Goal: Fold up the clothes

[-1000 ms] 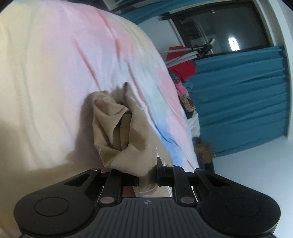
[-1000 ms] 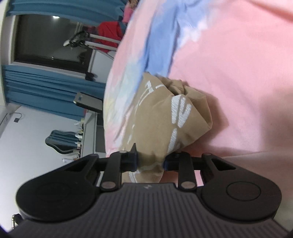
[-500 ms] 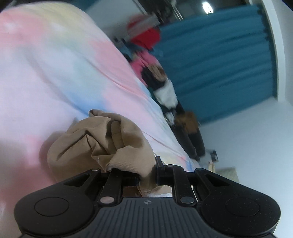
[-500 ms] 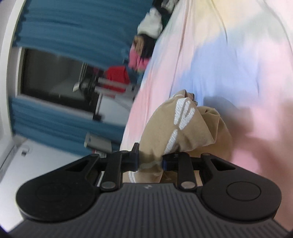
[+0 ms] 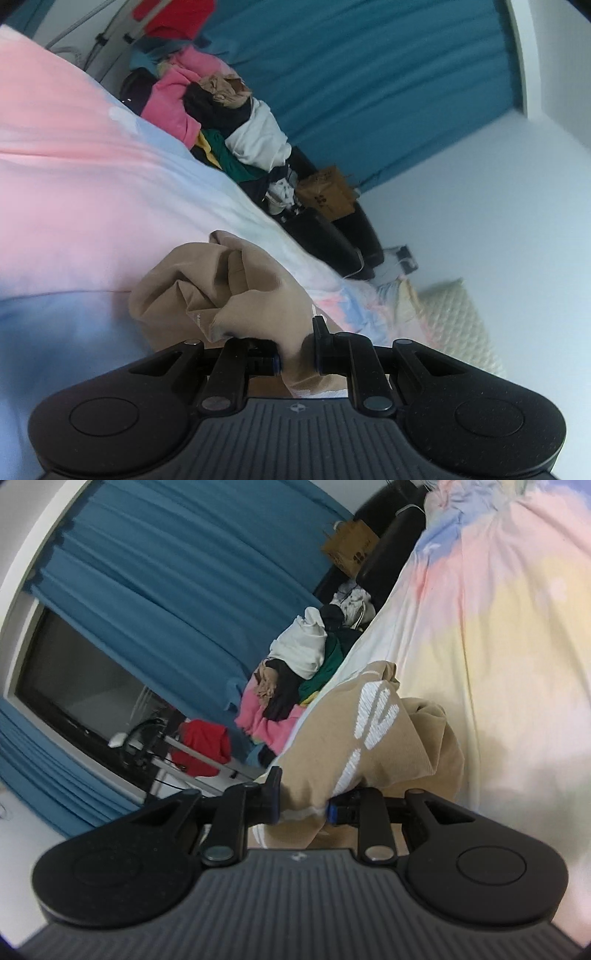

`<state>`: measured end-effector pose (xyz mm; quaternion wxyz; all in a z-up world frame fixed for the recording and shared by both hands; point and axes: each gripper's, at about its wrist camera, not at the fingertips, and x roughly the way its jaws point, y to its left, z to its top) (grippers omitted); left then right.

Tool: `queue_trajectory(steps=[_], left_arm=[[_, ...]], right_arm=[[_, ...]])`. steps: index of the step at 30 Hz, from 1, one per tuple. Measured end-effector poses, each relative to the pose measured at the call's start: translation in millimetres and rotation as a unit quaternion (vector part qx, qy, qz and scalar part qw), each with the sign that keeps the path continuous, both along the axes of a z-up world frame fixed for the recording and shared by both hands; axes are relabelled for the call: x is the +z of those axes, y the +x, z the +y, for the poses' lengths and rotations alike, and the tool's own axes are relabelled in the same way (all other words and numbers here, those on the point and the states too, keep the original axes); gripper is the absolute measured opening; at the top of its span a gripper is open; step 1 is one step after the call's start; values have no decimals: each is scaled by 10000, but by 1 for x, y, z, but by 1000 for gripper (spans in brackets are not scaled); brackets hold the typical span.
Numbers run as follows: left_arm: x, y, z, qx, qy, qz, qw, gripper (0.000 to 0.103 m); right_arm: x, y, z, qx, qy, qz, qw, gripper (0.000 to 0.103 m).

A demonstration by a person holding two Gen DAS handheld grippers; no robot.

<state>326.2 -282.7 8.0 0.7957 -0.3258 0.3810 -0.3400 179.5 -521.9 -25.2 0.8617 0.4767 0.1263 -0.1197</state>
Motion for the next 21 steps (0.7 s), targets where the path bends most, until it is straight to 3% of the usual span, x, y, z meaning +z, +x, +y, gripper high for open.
queue_trajectory(steps=[4, 9, 13, 16, 18, 20, 21], left_arm=[[-42, -16, 16, -204, 344, 150, 9991, 17], [-95, -49, 49, -446, 627, 505, 9958, 18], [-121, -66, 61, -525, 1064, 459, 9919, 29], [-126, -73, 63, -583, 1378, 302, 9883, 37], [-118, -77, 61, -606, 1639, 145, 9845, 48], [-102, -84, 58, -578, 2012, -32, 9778, 65], [-91, -89, 57, -583, 2120, -140, 9754, 68]], right_arm=[[-41, -8, 10, 95, -112, 299, 9994, 26], [-82, -45, 35, 165, 181, 730, 9970, 26], [-110, -71, 54, 158, 440, 1055, 9933, 28], [-121, -79, 58, 114, 596, 1197, 9909, 33], [-118, -78, 56, 107, 702, 1353, 9883, 39], [-105, -82, 56, 94, 661, 1632, 9843, 44], [-98, -83, 56, 87, 640, 1772, 9821, 47]])
